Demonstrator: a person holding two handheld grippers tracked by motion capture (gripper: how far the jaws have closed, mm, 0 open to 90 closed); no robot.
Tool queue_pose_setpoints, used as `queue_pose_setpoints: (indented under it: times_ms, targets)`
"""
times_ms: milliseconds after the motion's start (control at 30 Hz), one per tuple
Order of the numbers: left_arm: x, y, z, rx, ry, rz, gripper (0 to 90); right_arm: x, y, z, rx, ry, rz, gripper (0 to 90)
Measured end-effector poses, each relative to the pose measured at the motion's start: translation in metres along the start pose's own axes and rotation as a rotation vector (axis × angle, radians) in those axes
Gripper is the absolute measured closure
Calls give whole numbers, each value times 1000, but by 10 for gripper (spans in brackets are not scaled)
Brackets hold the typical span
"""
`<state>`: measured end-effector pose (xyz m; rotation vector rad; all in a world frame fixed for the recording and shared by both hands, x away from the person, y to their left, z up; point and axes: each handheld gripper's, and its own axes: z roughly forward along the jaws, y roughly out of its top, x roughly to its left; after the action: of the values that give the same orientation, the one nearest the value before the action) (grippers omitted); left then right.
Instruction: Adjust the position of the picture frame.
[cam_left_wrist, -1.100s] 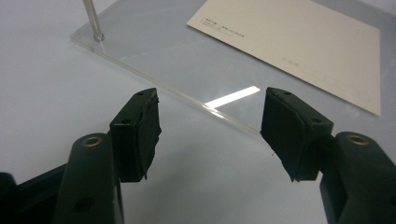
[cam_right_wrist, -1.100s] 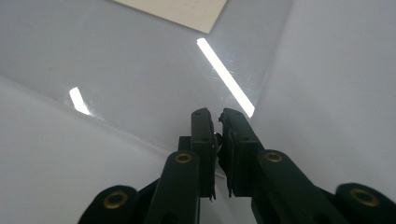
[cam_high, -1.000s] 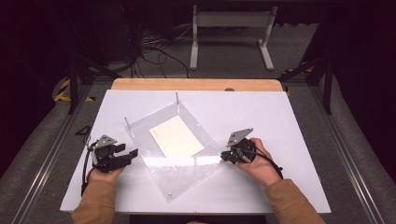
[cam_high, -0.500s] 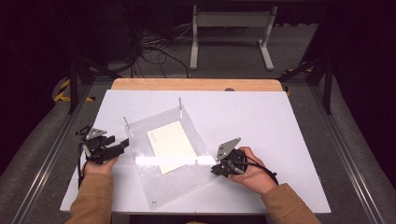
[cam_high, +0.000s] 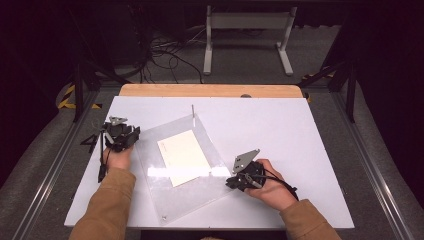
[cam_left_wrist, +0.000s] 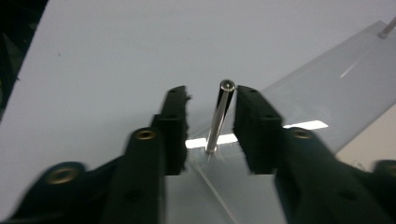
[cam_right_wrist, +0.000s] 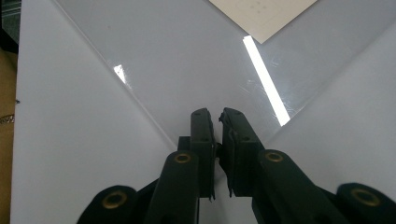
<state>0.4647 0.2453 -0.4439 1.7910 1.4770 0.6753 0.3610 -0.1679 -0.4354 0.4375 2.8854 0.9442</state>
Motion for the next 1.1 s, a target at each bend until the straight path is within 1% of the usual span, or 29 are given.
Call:
queue_pose_setpoints:
  times_ms: [33, 67, 100, 167, 233, 267, 300, 333, 400, 433, 500, 567, 600, 667, 700, 733, 800, 833, 900, 933, 967, 1000, 1067, 1100]
  targets:
    - [-1, 1, 1, 5, -11, 3, 812, 0, 0, 0, -1, -1, 3, 826]
    - [-4, 3, 1, 12, 10, 17, 840, 1, 0, 0, -2, -2, 2, 826]
    - [-7, 6, 3, 10, 11, 16, 843, 1, 0, 0, -1, -2, -4, 830]
    - [-8, 7, 4, 5, 11, 18, 846, 2, 0, 0, 1, 0, -7, 832]
    - [-15, 14, 6, 4, 19, 45, 846, 4, 0, -1, 10, 1, -11, 832]
    - [-19, 18, 8, 9, 19, 53, 846, 6, 0, -1, 13, 0, -9, 832]
    - [-23, 22, 10, 12, 11, 62, 846, 8, -1, -2, 16, -1, -18, 831]
    - [-28, 28, 12, 5, 8, 85, 846, 10, -2, -2, 18, 1, -14, 832]
    - [-40, 37, 16, 6, -7, 108, 846, 16, -5, -5, 21, 5, -14, 835]
    - [-47, 41, 19, -9, -22, 123, 846, 18, -7, -6, 22, 8, -14, 835]
    - [-59, 47, 24, 0, -44, 145, 846, 25, -12, -10, 27, 29, -16, 836]
    - [-68, 48, 29, -11, -66, 152, 846, 31, -16, -13, 31, 39, -21, 836]
    - [-76, 50, 34, 13, -90, 151, 846, 33, -17, -14, 31, 39, -18, 836]
    - [-84, 51, 38, 20, -108, 166, 846, 40, -22, -18, 37, 49, -19, 835]
    - [-91, 51, 41, 17, -120, 180, 846, 42, -24, -19, 38, 53, -20, 835]
    - [-98, 52, 43, 17, -144, 188, 845, 45, -27, -21, 42, 65, -17, 834]
    - [-108, 53, 46, 5, -165, 207, 845, 50, -31, -24, 44, 88, -8, 833]
    - [-111, 53, 47, 2, -170, 217, 845, 52, -33, -25, 43, 100, -4, 832]
    - [-114, 52, 49, 9, -183, 211, 846, 53, -36, -27, 38, 117, 6, 831]
    - [-114, 51, 51, 26, -187, 205, 846, 54, -38, -27, 36, 117, 2, 831]
    - [-114, 51, 51, 26, -187, 205, 846, 54, -38, -27, 36, 117, 2, 831]
    - [-113, 49, 53, 36, -192, 195, 846, 55, -39, -28, 33, 120, 8, 831]
    - [-114, 48, 52, 37, -194, 191, 846, 56, -40, -28, 33, 120, 4, 831]
    - [-115, 48, 52, 35, -194, 195, 846, 57, -40, -29, 34, 115, 9, 831]
